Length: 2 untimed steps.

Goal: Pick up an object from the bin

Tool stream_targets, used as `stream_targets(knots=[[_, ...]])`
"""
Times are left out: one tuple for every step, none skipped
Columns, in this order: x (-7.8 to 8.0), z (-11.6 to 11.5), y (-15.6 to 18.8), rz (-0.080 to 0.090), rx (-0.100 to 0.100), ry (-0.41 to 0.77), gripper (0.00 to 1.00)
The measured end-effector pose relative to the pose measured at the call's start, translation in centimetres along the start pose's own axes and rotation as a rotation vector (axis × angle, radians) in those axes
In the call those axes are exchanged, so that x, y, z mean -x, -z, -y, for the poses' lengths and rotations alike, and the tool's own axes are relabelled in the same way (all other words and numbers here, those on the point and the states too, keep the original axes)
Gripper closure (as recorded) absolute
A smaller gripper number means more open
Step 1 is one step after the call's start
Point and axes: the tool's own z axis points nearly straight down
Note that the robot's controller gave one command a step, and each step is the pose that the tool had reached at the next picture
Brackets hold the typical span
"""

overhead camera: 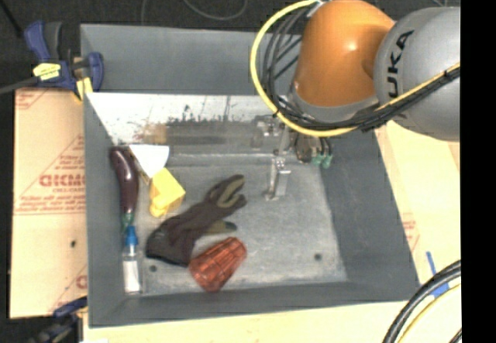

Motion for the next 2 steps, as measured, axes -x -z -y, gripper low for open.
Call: stream_targets(knots=[[0.1, 0.0, 0.5, 0.008, 0.0, -0.001, 0.0], [-0.9, -1.4, -3.4, 0.015, 0.0, 0.001, 0.0]])
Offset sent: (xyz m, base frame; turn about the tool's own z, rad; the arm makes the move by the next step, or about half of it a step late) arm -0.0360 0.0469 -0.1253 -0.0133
